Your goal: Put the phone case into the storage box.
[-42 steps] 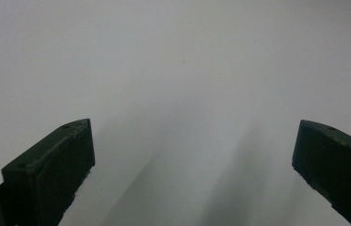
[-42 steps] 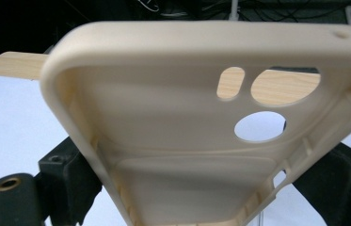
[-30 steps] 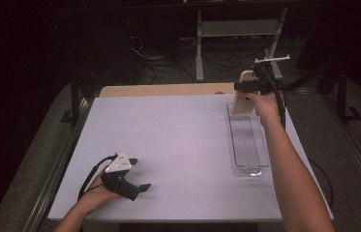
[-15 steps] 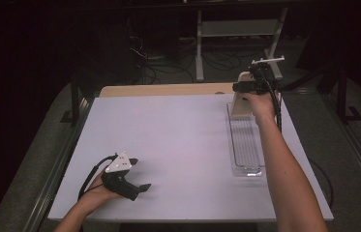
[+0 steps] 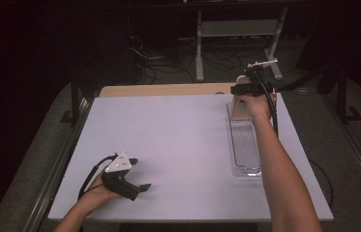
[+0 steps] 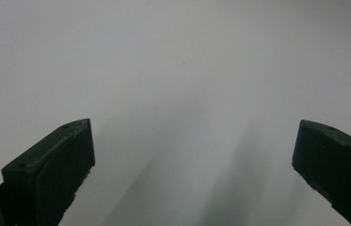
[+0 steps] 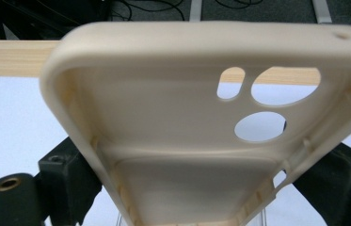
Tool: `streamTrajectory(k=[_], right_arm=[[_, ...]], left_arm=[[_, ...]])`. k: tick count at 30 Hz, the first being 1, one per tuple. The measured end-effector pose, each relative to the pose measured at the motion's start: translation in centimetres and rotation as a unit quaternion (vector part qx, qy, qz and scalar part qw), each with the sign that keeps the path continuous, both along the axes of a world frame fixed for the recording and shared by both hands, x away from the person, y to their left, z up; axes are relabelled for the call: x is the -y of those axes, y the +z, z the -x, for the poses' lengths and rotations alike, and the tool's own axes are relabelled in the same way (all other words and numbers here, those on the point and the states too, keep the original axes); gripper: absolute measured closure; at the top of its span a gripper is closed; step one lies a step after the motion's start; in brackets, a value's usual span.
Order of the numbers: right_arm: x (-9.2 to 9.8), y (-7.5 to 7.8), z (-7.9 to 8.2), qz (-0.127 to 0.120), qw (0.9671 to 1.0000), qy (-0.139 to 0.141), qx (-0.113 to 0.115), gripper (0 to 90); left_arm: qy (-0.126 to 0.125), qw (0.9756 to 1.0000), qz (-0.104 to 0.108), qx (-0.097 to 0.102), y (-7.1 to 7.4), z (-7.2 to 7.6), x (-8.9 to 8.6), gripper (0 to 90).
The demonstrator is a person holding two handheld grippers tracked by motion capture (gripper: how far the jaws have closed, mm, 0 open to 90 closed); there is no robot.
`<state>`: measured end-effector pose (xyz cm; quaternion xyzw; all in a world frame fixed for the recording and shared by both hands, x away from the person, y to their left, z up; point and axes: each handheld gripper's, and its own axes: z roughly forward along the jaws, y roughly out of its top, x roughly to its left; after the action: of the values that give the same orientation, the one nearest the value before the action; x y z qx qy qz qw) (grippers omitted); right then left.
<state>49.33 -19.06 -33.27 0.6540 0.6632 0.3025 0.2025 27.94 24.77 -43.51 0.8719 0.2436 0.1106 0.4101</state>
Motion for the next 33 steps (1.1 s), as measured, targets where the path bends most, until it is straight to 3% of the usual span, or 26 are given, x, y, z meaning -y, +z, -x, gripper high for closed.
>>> streamTrajectory(k=[9,14,33], right_arm=[[-0.5,-0.8,-0.5,0.007,0.9999,-0.005,-0.011,10.1],[-0.7,-1.2,-0.7,0.025,0.9996,-0.004,-0.016,10.1],[-0.9,-2.4,-1.6,0.027,0.9989,-0.012,-0.038,9.9]], left_arm=[[0.0,1.0,0.0,0.0,0.0,0.0,0.0,0.0],[0.001,1.0,0.0,-0.001,0.0,0.0,0.0,0.0],[-0.002,1.0,-0.001,-0.002,-0.1,0.0,0.1,0.0]])
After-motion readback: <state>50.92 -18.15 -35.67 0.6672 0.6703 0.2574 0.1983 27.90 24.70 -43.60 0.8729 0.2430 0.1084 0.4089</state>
